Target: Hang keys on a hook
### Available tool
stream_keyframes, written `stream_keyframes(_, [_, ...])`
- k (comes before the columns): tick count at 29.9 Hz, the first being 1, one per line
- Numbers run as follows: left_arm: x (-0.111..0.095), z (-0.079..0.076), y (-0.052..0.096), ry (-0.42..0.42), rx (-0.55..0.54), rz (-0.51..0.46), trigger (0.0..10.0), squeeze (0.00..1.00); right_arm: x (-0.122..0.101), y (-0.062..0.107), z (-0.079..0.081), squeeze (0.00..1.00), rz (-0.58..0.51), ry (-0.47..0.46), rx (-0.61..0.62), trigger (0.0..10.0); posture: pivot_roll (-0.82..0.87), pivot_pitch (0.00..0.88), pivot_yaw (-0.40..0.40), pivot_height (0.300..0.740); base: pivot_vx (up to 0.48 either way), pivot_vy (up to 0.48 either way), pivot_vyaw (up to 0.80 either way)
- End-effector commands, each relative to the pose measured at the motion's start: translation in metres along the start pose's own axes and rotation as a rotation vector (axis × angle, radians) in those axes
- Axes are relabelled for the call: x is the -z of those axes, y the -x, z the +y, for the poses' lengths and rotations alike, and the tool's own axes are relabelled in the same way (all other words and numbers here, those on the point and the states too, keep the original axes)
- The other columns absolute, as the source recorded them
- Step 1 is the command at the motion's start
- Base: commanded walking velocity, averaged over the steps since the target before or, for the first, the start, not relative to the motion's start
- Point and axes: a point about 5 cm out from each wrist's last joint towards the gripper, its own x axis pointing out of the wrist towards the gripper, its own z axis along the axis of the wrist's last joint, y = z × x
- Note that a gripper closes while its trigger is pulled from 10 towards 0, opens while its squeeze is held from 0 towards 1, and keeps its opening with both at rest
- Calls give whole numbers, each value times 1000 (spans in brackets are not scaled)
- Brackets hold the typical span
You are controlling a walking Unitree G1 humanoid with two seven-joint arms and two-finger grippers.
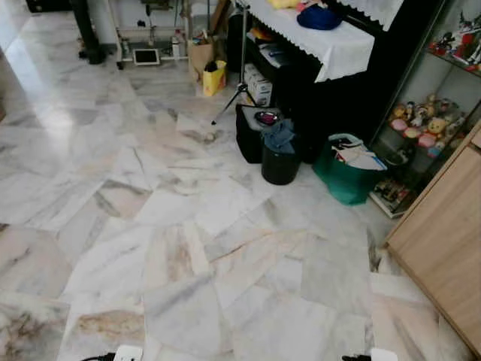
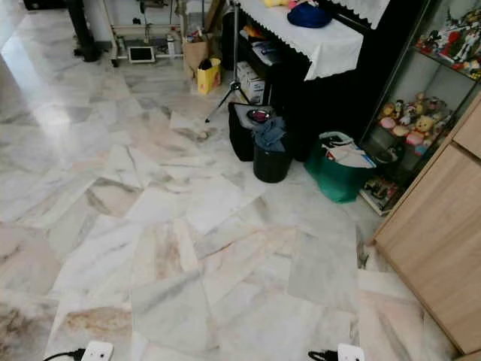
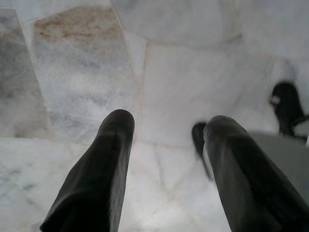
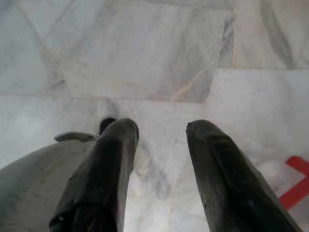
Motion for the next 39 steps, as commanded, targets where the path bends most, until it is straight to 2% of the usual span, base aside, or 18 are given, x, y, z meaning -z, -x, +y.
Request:
stream_keyframes(1, [6, -4, 1, -20, 10, 26, 10000, 0, 4, 2, -4, 0, 9, -8, 12, 10000, 49, 0, -21, 740, 0, 0, -756])
stream_keyframes(11, [10, -6, 2, -19, 12, 34, 10000, 0, 4, 2, -4, 0, 8, -8, 6, 10000, 63, 0, -18, 740, 0, 0, -754])
stream_keyframes(28, [27, 5, 8, 14, -11, 74, 10000, 0, 5, 2, -3, 0, 5, -23, 10, 10000, 67, 0, -26, 740, 0, 0, -754])
stream_keyframes(33, [34, 14, 11, 20, -19, 89, 10000, 0, 6, 2, -5, 0, 6, -28, 17, 10000, 61, 0, -22, 740, 0, 0, -750])
stream_keyframes(36, [37, 25, 14, 20, -29, 94, 10000, 0, 7, 2, -6, 0, 6, -35, 24, 10000, 58, 0, -20, 740, 0, 0, -754])
stream_keyframes(39, [38, 26, 15, 20, -29, 95, 10000, 0, 8, 3, -6, 0, 10, -38, 25, 10000, 60, 0, -21, 740, 0, 0, -752])
